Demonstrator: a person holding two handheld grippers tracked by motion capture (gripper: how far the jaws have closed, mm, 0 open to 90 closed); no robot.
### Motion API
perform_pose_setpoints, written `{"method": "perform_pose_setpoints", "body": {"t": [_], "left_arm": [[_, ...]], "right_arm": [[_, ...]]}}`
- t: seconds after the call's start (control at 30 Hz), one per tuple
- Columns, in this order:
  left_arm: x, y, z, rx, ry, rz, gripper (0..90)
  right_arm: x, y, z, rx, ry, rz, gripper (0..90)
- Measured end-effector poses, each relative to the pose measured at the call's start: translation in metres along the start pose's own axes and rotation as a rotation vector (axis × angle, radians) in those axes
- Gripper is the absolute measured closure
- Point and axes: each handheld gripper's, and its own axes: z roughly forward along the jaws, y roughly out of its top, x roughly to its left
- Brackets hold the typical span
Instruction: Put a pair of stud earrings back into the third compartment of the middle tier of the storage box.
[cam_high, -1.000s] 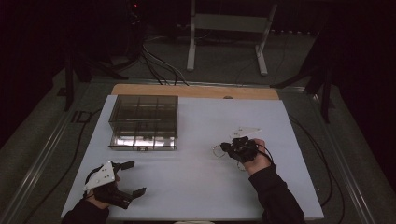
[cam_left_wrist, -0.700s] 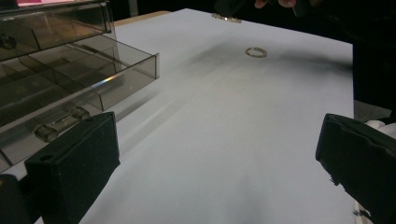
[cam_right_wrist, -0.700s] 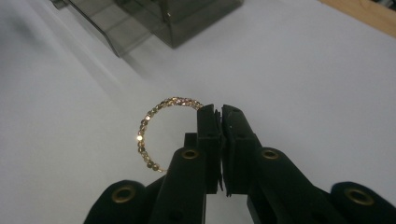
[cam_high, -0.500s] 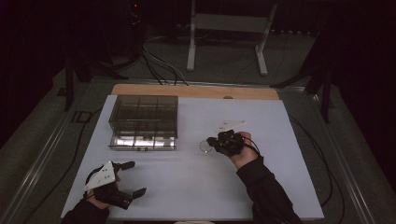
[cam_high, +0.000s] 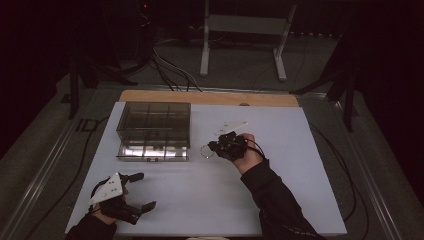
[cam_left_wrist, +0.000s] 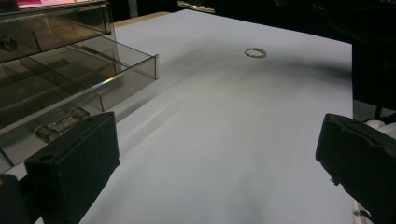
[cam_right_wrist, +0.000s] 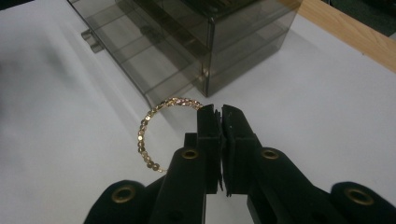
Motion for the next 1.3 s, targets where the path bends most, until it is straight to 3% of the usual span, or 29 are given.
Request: {"method": "perform_pose_setpoints", "body": {"t": [0.87,1.3], "left_arm": [[-0.001,0.001,0.000,-0.005,-0.008,0.002,0.6],[-0.001,0.002,-0.001,-0.014,-0.016,-0.005,0.6]], "right_arm": [[0.018,0.046,0.037,-0.002,0.038,-0.024,87.2],[0.029,0.059,0.063,0.003,0.063,-0.005,87.1]]}}
